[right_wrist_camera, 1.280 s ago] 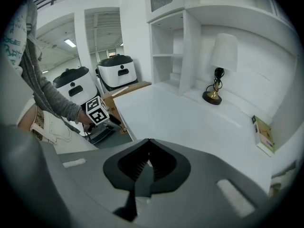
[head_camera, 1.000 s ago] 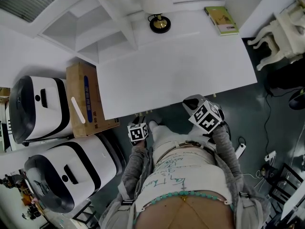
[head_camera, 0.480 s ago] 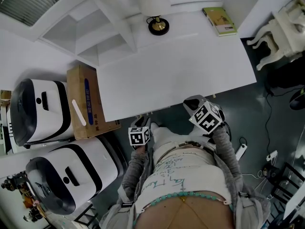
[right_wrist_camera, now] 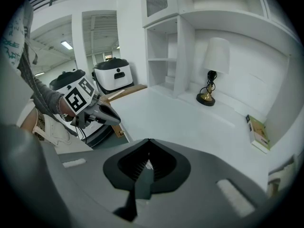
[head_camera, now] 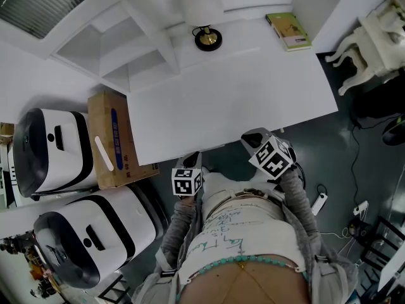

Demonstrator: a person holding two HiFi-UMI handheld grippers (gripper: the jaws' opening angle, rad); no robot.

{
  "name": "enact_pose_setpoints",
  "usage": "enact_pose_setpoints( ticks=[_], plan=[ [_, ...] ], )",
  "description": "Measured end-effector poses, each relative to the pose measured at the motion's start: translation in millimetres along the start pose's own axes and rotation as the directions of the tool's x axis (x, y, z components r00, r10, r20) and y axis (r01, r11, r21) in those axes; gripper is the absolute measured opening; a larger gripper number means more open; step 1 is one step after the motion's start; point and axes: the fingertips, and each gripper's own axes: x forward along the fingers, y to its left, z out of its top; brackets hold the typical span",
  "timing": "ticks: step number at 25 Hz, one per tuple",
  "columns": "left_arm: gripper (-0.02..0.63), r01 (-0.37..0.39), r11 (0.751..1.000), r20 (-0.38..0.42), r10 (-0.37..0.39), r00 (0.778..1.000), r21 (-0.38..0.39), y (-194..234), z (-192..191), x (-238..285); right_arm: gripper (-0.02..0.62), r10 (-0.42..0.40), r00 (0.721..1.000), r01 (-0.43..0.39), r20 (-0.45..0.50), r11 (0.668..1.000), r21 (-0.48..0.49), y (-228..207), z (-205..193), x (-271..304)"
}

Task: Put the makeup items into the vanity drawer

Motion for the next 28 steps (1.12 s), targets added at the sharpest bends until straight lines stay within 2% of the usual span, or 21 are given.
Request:
enact_pose_setpoints(
  ticks=[4,17,24,28],
  plan=[
    [0.002,0.025,0.998,0.014,-0.026,1.000,0.054,-10,15,-1,0.029,-0.007,1.000,0.007,0.008,1.000,0.007,-1,1,-2],
    [0.002,0.134,0.979,0.078,-0.147,0.986,0.155,-57,75,-3,0.029,-0.034,0.998,0.033,0.053,0.999,0.019,-8,12,-13],
    [0.002,0.140,0.964,0.138,-0.174,0.975,0.225,-77,110,-8,0.029,-0.054,0.993,0.052,0.102,0.999,0.015,-15,24,-27],
    [0.001,0.140,0.962,0.170,-0.182,0.968,0.235,-83,122,-11,0.028,-0.063,0.991,0.062,0.118,0.998,0.012,-15,32,-33]
  ],
)
